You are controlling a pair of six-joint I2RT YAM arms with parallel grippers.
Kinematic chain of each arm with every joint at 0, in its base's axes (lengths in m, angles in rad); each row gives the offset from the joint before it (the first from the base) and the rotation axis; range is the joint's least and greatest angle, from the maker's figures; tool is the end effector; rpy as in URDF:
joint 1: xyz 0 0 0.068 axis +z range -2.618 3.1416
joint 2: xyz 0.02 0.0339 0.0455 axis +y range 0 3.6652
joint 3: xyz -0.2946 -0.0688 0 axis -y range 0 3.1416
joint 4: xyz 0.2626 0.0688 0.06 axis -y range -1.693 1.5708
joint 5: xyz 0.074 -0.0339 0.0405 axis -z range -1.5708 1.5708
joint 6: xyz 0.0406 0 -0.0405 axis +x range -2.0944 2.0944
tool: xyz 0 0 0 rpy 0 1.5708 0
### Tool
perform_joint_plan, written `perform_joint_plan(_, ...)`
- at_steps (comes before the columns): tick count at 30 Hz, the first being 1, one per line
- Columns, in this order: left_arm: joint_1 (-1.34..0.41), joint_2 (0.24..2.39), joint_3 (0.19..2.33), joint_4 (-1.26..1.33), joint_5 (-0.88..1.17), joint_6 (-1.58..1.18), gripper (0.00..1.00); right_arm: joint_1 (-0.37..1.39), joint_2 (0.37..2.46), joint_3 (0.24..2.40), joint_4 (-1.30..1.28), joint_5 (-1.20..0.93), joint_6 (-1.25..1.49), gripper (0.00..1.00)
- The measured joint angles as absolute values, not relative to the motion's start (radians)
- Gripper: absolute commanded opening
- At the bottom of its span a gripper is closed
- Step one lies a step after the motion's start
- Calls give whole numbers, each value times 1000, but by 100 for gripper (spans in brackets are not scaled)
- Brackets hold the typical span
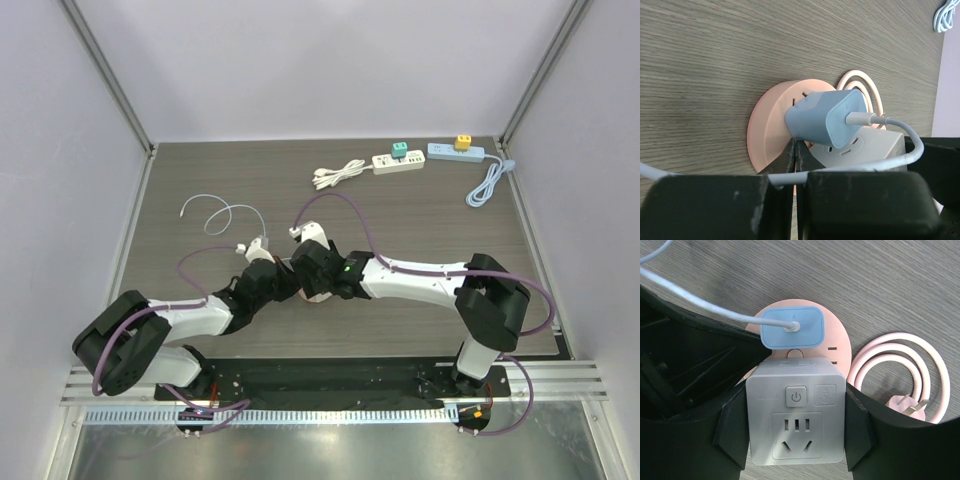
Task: Pull the plug off the socket
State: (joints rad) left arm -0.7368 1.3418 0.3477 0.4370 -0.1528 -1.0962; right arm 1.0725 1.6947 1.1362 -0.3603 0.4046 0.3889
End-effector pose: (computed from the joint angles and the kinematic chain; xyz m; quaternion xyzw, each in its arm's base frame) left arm 0.1845 -0.1590 0.1527 -0.1923 0.8511 -0.3434 0.3475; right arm 0.1949 0.3248 0.2291 -0.2504 0.8959 0.0676 0.3607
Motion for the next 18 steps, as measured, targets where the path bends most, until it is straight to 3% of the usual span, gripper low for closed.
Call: perform_joint_plan(18, -759, 1341, 355, 423, -170, -1096, 0, 1108, 1707, 1175, -436, 464, 383, 1)
